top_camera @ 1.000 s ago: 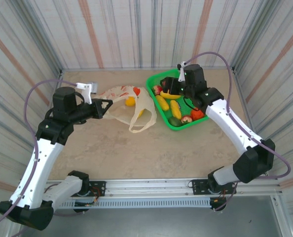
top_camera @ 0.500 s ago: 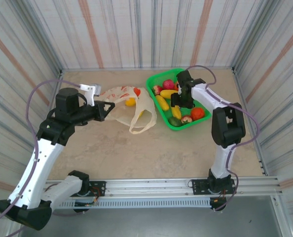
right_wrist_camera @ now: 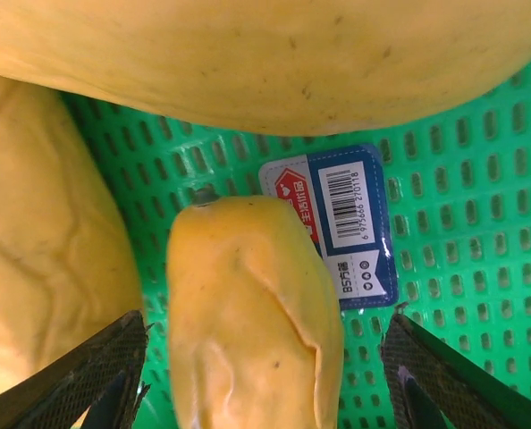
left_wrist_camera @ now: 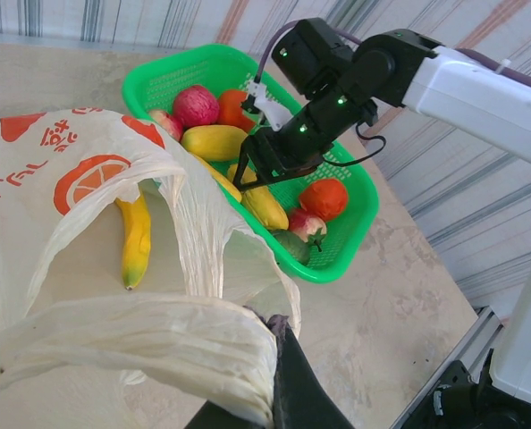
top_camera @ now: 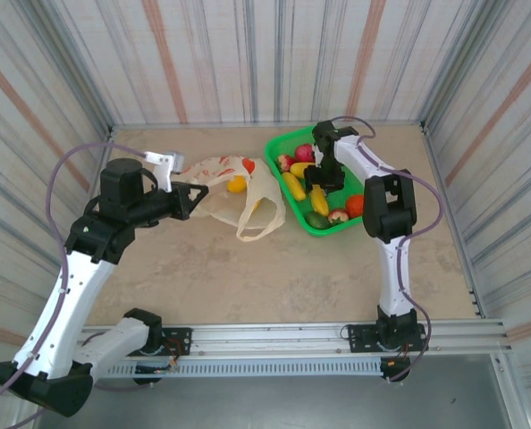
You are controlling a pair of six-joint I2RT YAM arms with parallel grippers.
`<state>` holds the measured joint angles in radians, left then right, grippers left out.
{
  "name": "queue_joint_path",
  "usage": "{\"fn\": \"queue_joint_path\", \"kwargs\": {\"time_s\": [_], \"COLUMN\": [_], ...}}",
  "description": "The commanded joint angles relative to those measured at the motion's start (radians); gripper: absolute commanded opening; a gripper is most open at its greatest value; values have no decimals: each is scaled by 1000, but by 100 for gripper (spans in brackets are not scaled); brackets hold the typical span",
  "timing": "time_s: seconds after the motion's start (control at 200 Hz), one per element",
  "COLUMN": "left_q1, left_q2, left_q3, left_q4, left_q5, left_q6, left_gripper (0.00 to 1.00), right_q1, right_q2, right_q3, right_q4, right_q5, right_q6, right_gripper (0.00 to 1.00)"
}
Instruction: Place the fake fruits into the plastic bag and tie a complex knot
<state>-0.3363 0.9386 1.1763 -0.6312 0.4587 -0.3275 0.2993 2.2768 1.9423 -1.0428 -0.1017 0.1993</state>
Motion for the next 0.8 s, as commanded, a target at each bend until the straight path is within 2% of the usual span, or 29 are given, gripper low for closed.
{"fn": "queue_joint_path", "kwargs": {"time_s": [0.0,0.155,0.366,0.611,0.792], "left_q1": [-8,-7,3,11,14], "left_q2": [-9,-8,-8,-6,-1], "left_q3": [22,29,32,44,54], "left_q4": [-12,-17,-15,-22,-21], "left_q5": [-10,-14,-10,-8,2], "left_q6": [22,22,13,11,3], "left_gripper": [0,0,0,0,0], "right_q1": [-1,-2,-3,-11,27], "right_q2": [39,40,-49,-324,-600], "right_q3": [35,31,-19,-173,-346], "right_q4": [-108,-90,-31,133,384], "right_q5": [12,10,-13,-53,-106], "right_q6": [-43,-43,-27,38,68], "right_gripper": [65,49,36,32,29]}}
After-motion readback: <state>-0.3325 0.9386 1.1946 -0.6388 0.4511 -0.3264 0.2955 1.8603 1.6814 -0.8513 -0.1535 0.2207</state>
